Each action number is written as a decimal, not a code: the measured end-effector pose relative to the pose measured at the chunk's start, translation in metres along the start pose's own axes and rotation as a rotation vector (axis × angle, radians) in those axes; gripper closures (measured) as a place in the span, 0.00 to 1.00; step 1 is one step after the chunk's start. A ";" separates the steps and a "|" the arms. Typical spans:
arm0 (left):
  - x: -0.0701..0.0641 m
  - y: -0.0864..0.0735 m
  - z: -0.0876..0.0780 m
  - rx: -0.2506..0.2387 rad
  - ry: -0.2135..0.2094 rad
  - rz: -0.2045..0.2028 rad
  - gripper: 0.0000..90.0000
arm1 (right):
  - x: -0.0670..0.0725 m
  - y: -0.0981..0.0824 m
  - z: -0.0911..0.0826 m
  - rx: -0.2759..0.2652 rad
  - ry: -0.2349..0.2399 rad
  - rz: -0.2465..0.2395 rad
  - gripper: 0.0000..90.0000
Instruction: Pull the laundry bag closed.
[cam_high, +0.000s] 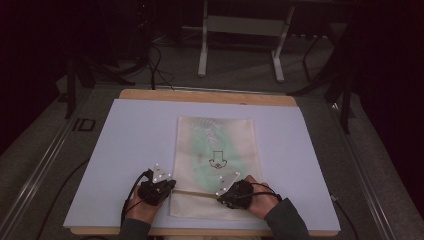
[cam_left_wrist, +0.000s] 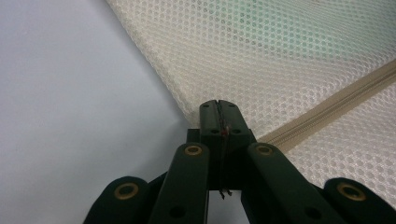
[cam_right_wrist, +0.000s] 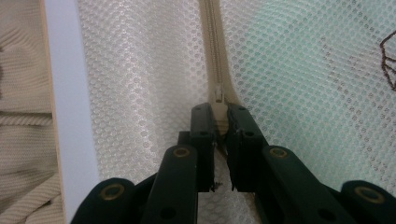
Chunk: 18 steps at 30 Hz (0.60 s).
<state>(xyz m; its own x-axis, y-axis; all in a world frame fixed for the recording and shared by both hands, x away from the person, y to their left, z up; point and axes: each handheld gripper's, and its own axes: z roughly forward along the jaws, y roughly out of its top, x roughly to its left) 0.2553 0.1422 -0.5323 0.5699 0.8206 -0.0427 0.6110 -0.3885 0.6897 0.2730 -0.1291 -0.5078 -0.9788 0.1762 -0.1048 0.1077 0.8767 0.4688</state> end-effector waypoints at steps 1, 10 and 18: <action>0.000 0.000 0.000 0.000 0.000 0.000 0.99 | 0.000 0.000 0.000 0.000 0.000 0.000 0.91; 0.000 0.000 0.000 0.000 0.000 0.000 0.99 | -0.001 -0.009 -0.006 0.003 -0.007 0.015 0.91; 0.000 0.000 0.000 0.000 0.000 0.000 0.99 | 0.000 -0.011 -0.006 0.013 -0.008 0.017 0.91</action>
<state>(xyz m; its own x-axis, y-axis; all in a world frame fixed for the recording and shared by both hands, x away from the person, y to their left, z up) 0.2552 0.1422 -0.5323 0.5697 0.8207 -0.0431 0.6114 -0.3882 0.6896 0.2710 -0.1414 -0.5071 -0.9753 0.1947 -0.1040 0.1266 0.8793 0.4591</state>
